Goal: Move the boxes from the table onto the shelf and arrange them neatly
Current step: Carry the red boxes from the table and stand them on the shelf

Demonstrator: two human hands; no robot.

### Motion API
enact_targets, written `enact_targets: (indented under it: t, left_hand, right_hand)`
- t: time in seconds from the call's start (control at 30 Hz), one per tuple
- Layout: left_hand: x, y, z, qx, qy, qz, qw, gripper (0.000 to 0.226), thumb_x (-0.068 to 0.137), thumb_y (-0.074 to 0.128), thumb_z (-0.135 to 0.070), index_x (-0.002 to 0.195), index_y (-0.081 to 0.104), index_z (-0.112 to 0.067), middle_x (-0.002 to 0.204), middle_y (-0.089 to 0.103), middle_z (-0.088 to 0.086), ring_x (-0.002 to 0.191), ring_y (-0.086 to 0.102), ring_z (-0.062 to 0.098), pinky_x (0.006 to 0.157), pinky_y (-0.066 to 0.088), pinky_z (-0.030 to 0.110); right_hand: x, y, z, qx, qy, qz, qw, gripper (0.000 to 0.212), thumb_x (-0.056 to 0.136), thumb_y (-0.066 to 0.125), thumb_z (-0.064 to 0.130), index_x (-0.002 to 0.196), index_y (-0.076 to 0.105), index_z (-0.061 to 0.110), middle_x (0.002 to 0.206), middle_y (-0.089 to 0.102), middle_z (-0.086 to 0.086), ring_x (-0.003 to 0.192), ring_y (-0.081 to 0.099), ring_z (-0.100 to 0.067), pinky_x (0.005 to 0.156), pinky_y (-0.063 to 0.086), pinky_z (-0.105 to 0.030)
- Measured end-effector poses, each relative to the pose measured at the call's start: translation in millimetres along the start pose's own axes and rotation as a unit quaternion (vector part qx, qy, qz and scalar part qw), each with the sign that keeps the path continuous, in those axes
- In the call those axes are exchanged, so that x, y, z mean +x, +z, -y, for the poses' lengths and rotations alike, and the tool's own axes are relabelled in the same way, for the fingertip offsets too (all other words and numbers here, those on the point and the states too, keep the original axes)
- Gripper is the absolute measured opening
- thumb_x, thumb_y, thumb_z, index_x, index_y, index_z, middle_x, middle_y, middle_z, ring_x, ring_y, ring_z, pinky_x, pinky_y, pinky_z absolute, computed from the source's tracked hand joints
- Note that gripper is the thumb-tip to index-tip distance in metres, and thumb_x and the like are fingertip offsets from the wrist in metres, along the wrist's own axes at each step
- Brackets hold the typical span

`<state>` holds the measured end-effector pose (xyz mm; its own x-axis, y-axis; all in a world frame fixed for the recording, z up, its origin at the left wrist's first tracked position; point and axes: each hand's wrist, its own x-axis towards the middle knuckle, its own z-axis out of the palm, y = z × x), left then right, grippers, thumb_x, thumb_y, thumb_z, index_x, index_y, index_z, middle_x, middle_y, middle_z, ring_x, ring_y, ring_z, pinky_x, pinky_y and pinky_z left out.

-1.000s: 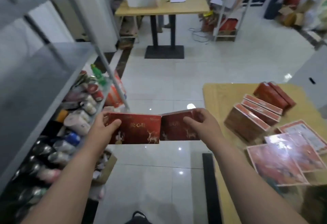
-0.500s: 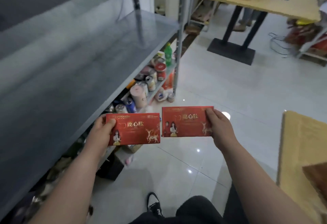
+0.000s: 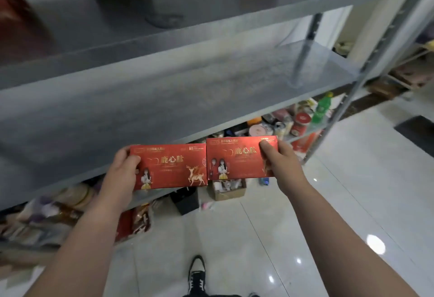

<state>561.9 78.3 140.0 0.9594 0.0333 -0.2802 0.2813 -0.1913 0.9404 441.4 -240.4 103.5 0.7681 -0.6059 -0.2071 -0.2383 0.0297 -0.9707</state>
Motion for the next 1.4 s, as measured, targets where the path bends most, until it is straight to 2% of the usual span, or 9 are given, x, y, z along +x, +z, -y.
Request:
enact_targets:
  t: [0.13,0.4,0.5,0.63,0.83,1.03,1.17,1.27,1.4]
  left_hand:
    - [-28.8,-50.0,-6.7,-0.019,0.009,-0.08,0.997,0.03,0.093,0.042,-0.02,0.106,0.062,-0.038,0.097,0.067,0.003,0.074,0.064,0.015,0.065,0.053,0.034]
    - [-73.6,-168.6,-38.8,-0.102,0.059,-0.191,0.974,0.034,0.095,0.036,-0.006,0.115,0.057,-0.023,0.088,0.063,0.011,0.061,0.064,0.015,0.05,0.053,0.028]
    - [-72.2,-215.7,-57.1,-0.139,0.104,-0.215,0.961,0.037,0.094,0.034,-0.003,0.118,0.056,-0.02,0.083,0.061,0.009,0.053,0.063,0.009,0.044,0.05,0.023]
    - [-54.2,-275.5,-87.6,-0.159,0.154,-0.222,0.95,0.039,0.093,0.038,-0.008,0.117,0.059,-0.032,0.094,0.066,0.008,0.068,0.067,0.014,0.059,0.052,0.032]
    - [-16.0,-341.4,-125.8,-0.144,0.234,-0.222,0.935,0.041,0.096,0.053,-0.013,0.126,0.051,-0.041,0.11,0.063,0.003,0.087,0.07,0.021,0.066,0.057,0.039]
    - [32.8,-353.3,-154.2,-0.095,0.289,-0.192,0.933,0.04,0.094,0.062,-0.021,0.118,0.051,-0.05,0.115,0.066,0.002,0.083,0.069,0.017,0.074,0.057,0.043]
    - [71.6,-335.9,-175.0,-0.078,0.305,-0.176,0.933,0.04,0.091,0.068,-0.018,0.112,0.052,-0.048,0.121,0.062,-0.003,0.104,0.065,0.02,0.082,0.058,0.043]
    - [100.6,-316.3,-192.9,-0.047,0.314,-0.2,0.927,0.04,0.091,0.068,-0.016,0.113,0.052,-0.046,0.112,0.061,-0.013,0.101,0.062,0.011,0.075,0.052,0.028]
    - [131.3,-290.5,-219.0,0.021,0.323,-0.187,0.928,0.039,0.093,0.066,-0.021,0.122,0.048,-0.041,0.11,0.055,-0.023,0.093,0.056,-0.004,0.069,0.043,0.014]
  right_hand:
    - [-0.9,40.5,18.6,-0.01,-0.043,0.082,0.996,0.027,0.092,0.065,0.046,0.108,0.067,0.025,0.098,0.074,0.003,0.088,0.072,-0.017,0.073,0.058,-0.035]
    - [-31.9,153.2,96.1,-0.006,-0.117,0.2,0.973,0.036,0.089,0.067,0.053,0.111,0.065,0.025,0.102,0.073,0.003,0.089,0.072,-0.014,0.072,0.056,-0.031]
    - [-42.7,202.4,140.3,0.002,-0.148,0.235,0.961,0.042,0.081,0.068,0.064,0.106,0.066,0.03,0.099,0.076,0.004,0.089,0.074,-0.018,0.081,0.06,-0.044]
    - [-50.6,262.4,197.4,0.009,-0.208,0.234,0.95,0.054,0.07,0.067,0.075,0.105,0.065,0.035,0.097,0.076,0.006,0.089,0.074,-0.018,0.086,0.059,-0.048]
    - [-65.8,331.0,259.0,0.054,-0.266,0.236,0.933,0.023,0.089,0.068,0.047,0.104,0.063,0.031,0.099,0.075,0.003,0.086,0.075,-0.014,0.074,0.06,-0.036]
    - [-40.9,355.5,295.7,0.071,-0.289,0.202,0.933,0.02,0.089,0.069,0.046,0.104,0.063,0.033,0.101,0.073,0.006,0.08,0.073,-0.006,0.066,0.056,-0.025]
    - [-10.5,358.6,311.5,0.057,-0.317,0.178,0.93,0.035,0.09,0.07,0.042,0.121,0.057,0.033,0.107,0.069,0.01,0.078,0.071,0.002,0.057,0.053,-0.014]
    - [19.3,355.4,321.6,0.04,-0.34,0.172,0.924,0.04,0.092,0.07,0.034,0.128,0.052,0.036,0.107,0.067,0.01,0.075,0.07,0.003,0.053,0.052,-0.013]
    - [67.8,350.8,336.0,-0.03,-0.35,0.171,0.92,0.028,0.092,0.069,0.034,0.113,0.052,0.038,0.113,0.066,0.006,0.085,0.07,-0.011,0.059,0.056,-0.023]
